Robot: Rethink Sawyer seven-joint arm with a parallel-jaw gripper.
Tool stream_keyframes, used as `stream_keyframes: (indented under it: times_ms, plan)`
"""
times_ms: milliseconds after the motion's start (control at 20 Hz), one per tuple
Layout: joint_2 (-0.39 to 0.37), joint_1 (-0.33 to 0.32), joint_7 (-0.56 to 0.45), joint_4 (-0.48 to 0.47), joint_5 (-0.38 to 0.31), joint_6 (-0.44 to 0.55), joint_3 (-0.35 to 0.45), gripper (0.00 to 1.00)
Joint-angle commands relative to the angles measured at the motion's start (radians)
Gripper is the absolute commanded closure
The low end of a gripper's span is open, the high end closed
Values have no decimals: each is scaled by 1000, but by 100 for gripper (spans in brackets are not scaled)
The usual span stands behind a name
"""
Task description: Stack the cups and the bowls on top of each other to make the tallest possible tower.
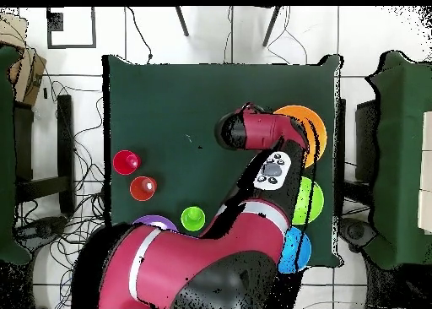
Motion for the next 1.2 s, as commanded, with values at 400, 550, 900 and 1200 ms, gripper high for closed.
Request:
stream_keyframes:
  times_ms: [400, 550, 900, 1200]
  plan:
    - [-52, -35, 86, 77, -15, -111, 109, 0]
    - [-54, -41, 85, 79, -10, -122, 123, 0]
    - [-70, -49, 70, 86, -7, -111, 138, 0]
    - [-42, -44, 82, 61, 1, -120, 133, 0]
